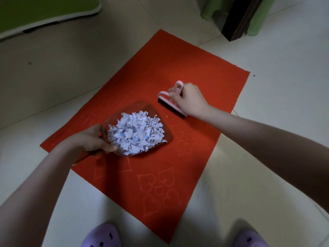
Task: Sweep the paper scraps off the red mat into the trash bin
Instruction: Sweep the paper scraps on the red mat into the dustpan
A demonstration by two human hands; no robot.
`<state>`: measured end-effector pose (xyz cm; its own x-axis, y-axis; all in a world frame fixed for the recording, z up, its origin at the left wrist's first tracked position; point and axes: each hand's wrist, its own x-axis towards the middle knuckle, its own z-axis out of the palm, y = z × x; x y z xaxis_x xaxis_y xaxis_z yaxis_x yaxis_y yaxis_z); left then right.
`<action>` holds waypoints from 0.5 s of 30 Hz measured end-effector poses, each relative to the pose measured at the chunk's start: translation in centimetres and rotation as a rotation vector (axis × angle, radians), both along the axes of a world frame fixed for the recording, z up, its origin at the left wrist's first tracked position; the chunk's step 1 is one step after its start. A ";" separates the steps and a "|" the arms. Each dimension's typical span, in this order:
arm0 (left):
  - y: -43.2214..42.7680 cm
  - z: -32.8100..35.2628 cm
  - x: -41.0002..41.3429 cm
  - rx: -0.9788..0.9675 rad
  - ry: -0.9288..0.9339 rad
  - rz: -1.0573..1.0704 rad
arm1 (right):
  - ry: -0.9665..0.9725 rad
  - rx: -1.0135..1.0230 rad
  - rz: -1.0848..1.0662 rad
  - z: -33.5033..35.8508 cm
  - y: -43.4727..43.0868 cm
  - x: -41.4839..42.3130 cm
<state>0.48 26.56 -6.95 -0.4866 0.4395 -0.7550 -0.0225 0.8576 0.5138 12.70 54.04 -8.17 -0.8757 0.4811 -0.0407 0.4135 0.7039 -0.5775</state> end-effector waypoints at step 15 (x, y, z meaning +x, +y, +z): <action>-0.1 0.6 -0.1 -0.048 -0.062 0.008 | -0.140 0.081 0.095 -0.3 -2.1 0.4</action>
